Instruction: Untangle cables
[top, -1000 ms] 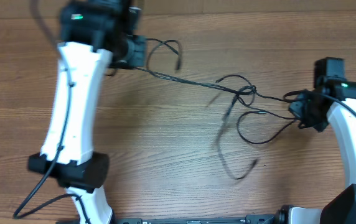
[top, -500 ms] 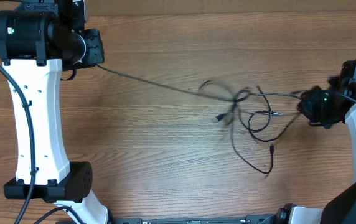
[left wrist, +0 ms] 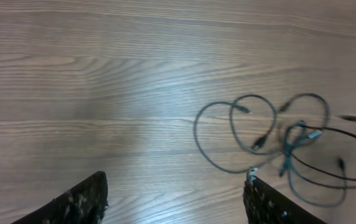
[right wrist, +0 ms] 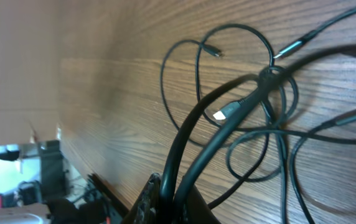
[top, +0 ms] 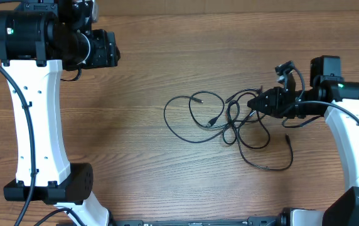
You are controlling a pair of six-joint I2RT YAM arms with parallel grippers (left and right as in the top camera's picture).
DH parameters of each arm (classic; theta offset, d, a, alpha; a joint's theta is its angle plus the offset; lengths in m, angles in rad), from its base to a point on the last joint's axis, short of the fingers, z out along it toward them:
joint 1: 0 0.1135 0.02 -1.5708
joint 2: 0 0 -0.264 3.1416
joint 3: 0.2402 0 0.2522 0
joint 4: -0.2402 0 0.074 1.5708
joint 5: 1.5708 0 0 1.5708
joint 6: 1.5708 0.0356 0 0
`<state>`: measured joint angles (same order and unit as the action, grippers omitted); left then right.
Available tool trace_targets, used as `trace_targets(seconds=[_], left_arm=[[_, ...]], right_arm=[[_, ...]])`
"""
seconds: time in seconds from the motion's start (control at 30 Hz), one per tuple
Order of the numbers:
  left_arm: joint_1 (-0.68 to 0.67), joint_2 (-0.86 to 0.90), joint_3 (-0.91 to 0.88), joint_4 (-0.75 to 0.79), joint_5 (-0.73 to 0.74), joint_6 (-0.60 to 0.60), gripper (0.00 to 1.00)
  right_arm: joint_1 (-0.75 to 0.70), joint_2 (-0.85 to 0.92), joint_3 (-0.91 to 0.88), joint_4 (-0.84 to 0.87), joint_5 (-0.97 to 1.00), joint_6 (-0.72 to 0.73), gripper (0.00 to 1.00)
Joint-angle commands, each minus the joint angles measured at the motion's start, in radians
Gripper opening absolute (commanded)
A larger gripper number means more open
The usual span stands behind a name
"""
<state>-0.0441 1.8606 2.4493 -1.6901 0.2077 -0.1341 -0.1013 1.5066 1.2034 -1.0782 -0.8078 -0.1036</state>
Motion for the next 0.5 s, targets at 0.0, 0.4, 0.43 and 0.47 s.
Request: trace_targets(seconds=[0.0,0.4,0.43,0.47], left_arm=[[-0.025,-0.018,0.014,0.013,0.104,0.07,0.7],[-0.27,0.081,0.008,0.05,0.112,0.112,0.78],[-0.294,0.1,0.008,0.05,0.111,0.112,0.78],[-0.314,0.117,0.008,0.049,0.111,0.112,0.78]], right_arm=[[0.008,-0.001,0.0,-0.016,0.05,-0.021,0.07],[0.006,-0.001,0.002,-0.007,0.328,0.183,0.14],[0.006,-0.001,0.002,-0.008,0.439,0.261,0.15],[0.006,-0.001,0.002,-0.015,0.515,0.314,0.16]])
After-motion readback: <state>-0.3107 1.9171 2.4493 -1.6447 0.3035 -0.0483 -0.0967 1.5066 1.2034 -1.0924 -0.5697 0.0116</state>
